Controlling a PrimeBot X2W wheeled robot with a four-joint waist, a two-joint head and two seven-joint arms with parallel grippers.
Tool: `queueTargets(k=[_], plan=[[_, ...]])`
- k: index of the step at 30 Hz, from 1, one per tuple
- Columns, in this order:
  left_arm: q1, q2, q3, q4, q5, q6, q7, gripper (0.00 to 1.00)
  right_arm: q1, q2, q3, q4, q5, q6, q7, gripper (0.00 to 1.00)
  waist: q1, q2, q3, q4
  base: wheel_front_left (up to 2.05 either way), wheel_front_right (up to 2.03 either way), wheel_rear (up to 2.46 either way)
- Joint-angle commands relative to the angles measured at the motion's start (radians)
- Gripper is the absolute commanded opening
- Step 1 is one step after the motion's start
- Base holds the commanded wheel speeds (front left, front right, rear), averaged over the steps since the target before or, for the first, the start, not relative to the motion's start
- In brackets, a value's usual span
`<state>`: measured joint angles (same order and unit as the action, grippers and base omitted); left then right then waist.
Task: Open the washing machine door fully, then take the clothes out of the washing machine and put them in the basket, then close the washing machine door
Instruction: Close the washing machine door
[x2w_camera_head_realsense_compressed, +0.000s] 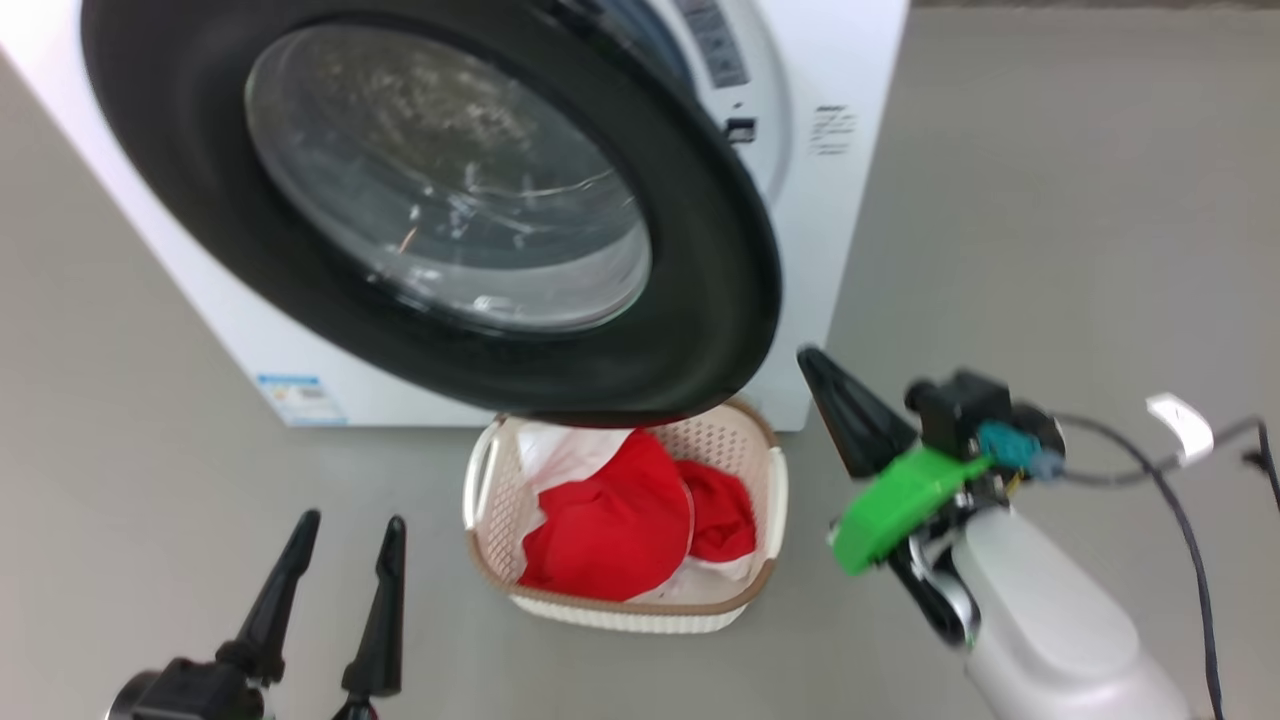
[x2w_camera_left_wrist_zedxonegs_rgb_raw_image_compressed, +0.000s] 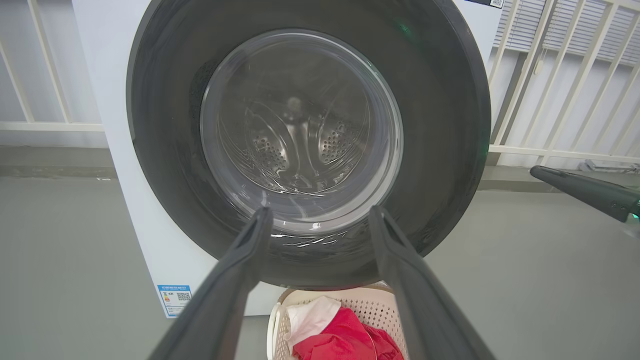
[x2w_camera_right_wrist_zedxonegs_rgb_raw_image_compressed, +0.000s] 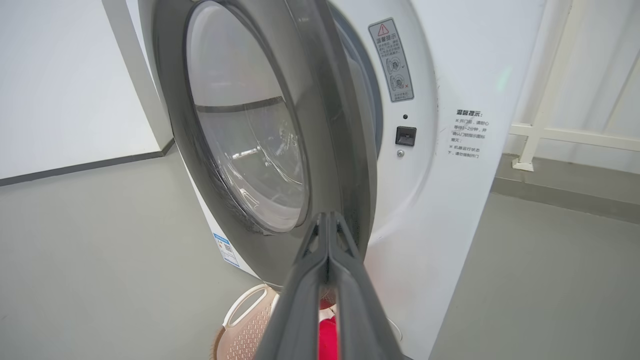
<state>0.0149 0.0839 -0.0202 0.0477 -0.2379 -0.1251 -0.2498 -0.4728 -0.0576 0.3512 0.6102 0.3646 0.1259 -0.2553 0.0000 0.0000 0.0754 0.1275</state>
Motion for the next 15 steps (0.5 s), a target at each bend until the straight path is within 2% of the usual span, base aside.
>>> queueTargets(k=[1,8,15], plan=[[-0.047,0.01,0.023,-0.03,-0.005,-0.006,-0.012,1.0,-0.057,0.007,0.029,-0.002,0.014,0.005,-0.006,0.0,0.0,0.0,0.048,0.05,0.0,0.0,0.0],[-0.076,0.006,0.005,-0.027,-0.008,-0.006,-0.012,1.0,-0.214,0.007,0.085,0.103,0.059,0.005,-0.006,0.0,0.0,0.0,0.105,0.109,0.0,0.0,0.0],[-0.11,0.0,-0.009,-0.026,-0.015,-0.006,-0.012,1.0,-0.343,0.007,0.07,0.179,0.045,0.005,-0.006,0.0,0.0,0.0,0.17,0.151,0.0,0.0,0.0]])
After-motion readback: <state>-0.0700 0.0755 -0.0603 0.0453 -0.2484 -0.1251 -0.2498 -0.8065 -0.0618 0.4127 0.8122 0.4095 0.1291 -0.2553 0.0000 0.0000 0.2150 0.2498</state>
